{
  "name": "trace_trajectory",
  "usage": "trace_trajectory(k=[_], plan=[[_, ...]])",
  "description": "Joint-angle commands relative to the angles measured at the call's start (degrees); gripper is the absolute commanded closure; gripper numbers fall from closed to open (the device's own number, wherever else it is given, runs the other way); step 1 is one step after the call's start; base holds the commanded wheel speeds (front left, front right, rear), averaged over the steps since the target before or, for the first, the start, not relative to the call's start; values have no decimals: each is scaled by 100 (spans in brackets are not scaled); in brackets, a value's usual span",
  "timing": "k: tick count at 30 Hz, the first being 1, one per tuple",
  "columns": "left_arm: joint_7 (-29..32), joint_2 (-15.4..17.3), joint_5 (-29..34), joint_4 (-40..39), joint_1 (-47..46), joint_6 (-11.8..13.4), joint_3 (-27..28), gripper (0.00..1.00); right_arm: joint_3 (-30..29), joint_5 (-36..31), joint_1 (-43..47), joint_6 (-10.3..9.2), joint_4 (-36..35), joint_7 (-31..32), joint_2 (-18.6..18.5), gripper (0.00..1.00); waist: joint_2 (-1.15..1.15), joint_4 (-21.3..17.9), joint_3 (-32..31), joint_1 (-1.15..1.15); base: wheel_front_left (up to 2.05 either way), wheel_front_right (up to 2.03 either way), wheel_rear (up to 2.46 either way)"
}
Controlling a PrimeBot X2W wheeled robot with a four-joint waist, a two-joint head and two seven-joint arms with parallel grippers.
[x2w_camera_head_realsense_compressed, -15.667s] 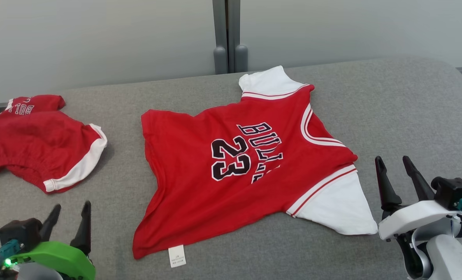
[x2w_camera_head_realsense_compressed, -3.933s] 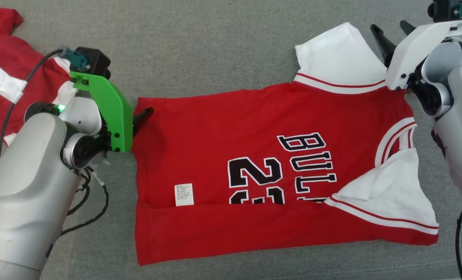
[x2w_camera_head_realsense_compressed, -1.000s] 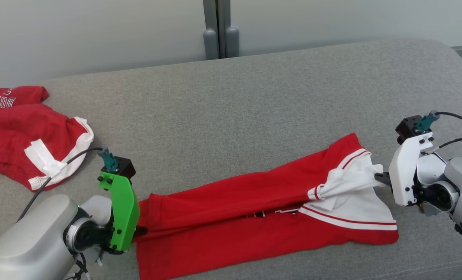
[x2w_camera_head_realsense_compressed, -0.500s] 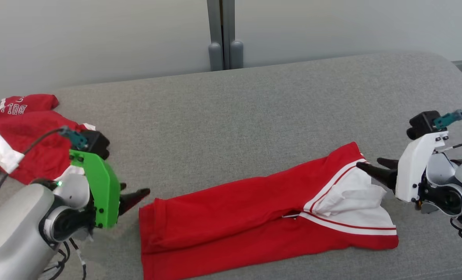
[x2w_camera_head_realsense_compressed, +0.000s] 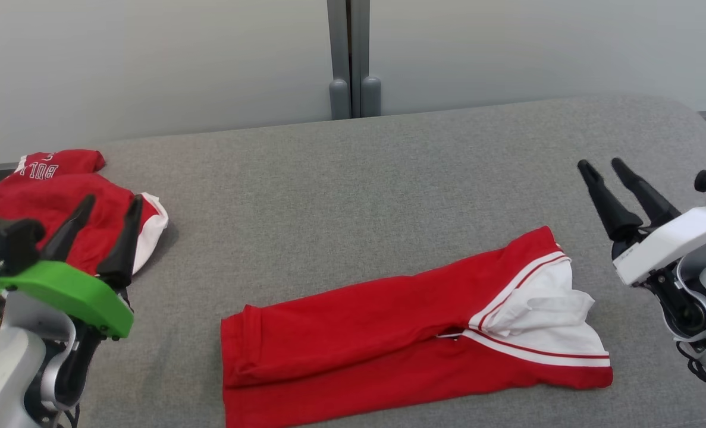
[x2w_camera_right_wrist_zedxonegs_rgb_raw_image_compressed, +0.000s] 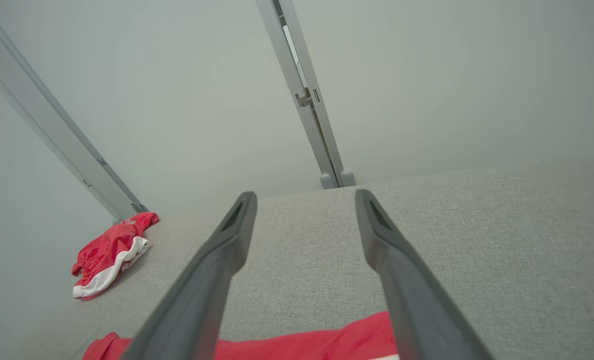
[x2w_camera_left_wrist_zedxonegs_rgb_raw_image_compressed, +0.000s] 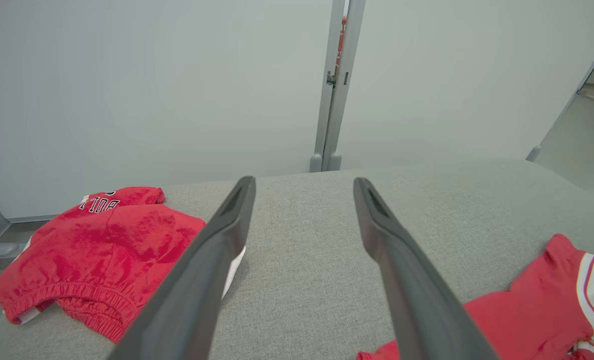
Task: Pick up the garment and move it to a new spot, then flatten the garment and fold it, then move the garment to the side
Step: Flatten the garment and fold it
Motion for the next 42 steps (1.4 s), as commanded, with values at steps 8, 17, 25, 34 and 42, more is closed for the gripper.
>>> trace_trajectory(k=[8, 17, 25, 34, 42], plan=[[-1108, -649, 578, -467, 1305, 646, 758, 0, -2179, -1926, 1402, -3, -74, -34, 1134, 0, 0, 120, -79, 0, 0, 0, 0], [-1102, -2212, 1860, -600, 2550, -112, 2324, 0, -3008, -3036, 2396, -3, 1, -35, 1993, 0, 0, 163, -49, 0, 0, 0, 0], [-1104, -2795, 2719, -352, 2687, -513, 2820, 0, -3023, -3472, 2184, -3, 606, 22, 2102, 0, 0, 129, -30, 0, 0, 0, 0], [-1104, -3151, 3075, -3, 2474, -892, 2930, 0, -2734, -3355, 1212, -7, 1920, 1221, 2153, 0, 0, 121, 27, 0, 0, 0, 0], [-1104, -3290, 3206, 310, 2313, -1072, 2880, 0, -2545, -3247, 552, -3, 3204, 2055, 2241, 0, 0, 404, 55, 0, 0, 0, 0]])
